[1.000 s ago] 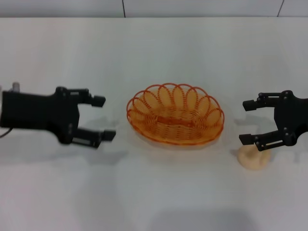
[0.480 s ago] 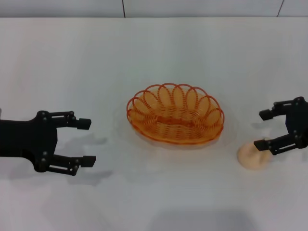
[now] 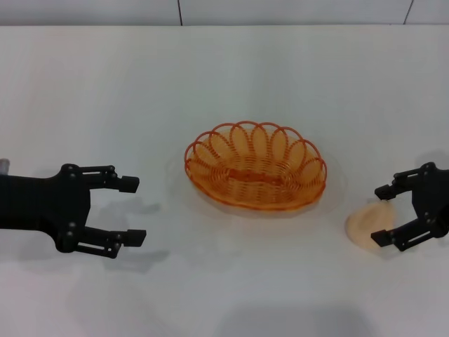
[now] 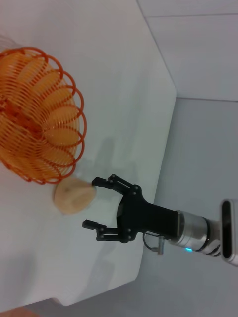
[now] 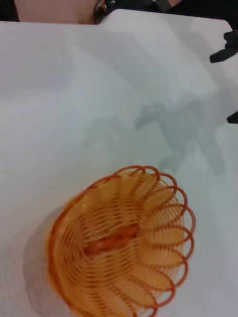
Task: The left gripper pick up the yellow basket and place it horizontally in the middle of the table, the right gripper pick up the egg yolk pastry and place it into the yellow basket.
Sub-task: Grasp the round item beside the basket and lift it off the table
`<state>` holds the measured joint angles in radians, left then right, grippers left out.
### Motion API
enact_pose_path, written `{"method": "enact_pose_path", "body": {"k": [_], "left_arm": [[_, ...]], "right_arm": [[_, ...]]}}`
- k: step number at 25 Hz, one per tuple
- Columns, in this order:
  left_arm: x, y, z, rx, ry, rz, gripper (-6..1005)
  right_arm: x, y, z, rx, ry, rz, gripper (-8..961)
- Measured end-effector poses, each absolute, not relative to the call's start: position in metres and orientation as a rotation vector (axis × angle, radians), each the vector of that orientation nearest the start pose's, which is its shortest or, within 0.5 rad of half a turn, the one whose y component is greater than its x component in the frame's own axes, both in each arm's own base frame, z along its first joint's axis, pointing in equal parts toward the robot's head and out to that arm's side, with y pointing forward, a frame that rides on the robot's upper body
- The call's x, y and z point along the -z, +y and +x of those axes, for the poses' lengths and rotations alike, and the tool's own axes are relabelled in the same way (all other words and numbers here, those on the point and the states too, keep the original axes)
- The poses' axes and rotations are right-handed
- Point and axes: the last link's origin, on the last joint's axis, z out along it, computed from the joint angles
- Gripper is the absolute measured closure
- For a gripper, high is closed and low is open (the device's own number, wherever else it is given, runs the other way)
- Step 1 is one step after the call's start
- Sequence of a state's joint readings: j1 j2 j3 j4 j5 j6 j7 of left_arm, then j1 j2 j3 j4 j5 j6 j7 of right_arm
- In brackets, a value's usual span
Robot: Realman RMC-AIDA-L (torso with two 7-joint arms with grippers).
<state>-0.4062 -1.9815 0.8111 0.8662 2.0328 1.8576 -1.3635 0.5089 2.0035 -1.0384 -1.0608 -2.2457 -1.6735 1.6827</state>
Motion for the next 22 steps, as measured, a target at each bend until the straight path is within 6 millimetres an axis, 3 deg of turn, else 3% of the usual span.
{"method": "enact_pose_path", "body": {"k": [11, 16, 19, 22], "left_arm": [[-0.049, 0.286, -0.274, 0.526, -0.379, -3.004, 127], [-0.050, 0.287, -0.273, 0.523, -0.376, -3.003, 127], [-0.049, 0.288, -0.273, 0.522, -0.368, -3.002, 127], [-0.049, 0.288, -0.272, 0.522, -0.363, -3.001, 127]], "right_arm": [[-0.015, 0.333, 0.251, 0.094, 0.450, -2.992, 105], [-0.015, 0.334, 0.251, 0.094, 0.432, -2.985, 299], [-0.015, 0.334, 0.252, 0.098, 0.424, -2.989, 505], [-0.015, 0.333, 0.252, 0.100, 0.418, -2.990, 557]]}}
